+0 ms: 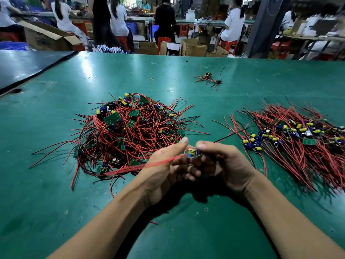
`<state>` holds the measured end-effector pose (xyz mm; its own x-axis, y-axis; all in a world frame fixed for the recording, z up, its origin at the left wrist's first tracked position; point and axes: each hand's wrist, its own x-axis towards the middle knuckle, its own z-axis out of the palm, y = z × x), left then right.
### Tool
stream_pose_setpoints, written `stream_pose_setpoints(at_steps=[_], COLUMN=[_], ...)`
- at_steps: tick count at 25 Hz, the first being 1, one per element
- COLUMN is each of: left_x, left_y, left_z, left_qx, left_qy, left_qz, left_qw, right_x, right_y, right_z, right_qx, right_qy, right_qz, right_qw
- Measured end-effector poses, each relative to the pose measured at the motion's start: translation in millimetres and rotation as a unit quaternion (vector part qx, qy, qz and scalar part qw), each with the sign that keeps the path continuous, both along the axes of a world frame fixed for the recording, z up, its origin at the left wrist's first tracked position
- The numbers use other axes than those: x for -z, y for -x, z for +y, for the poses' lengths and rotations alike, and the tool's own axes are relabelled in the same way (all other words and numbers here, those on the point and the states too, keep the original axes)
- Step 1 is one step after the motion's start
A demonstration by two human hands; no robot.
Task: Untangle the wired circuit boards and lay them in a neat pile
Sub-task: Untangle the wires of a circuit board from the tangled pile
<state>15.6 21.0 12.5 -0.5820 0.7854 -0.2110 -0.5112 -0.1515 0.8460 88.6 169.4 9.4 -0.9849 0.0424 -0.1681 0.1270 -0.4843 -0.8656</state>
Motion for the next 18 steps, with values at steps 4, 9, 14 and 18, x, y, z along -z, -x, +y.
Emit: stream_pose_setpoints(at_steps=[4,9,14,18], left_x=[4.5,8.6,5.4,4.6], left_y=[0.1,-2.4,-6.0,-8.6], left_z=[-1.4,0.7,2.9,1.3], left_qx=[-0.004,-0.027,-0.038,-0.057], left_qy=[-0.015,-0.008,0.035,0.054], left_qz=[0.003,0.047,0.119,0.178], left_qw=[1.000,0.998,0.992,0.981], right_x=[3.7,5.7,0.9,0.6], right_y=[5.2,6.6,8.4,7.4], right_z=[3.9,4.2,2.5,-2.6], right_qx=[0.023,0.074,0.153,0.153], right_qy=[-0.086,-0.087,-0.147,-0.172], right_qz=[-0.008,0.020,0.016,0.025], right_qw=[0.996,0.993,0.977,0.973])
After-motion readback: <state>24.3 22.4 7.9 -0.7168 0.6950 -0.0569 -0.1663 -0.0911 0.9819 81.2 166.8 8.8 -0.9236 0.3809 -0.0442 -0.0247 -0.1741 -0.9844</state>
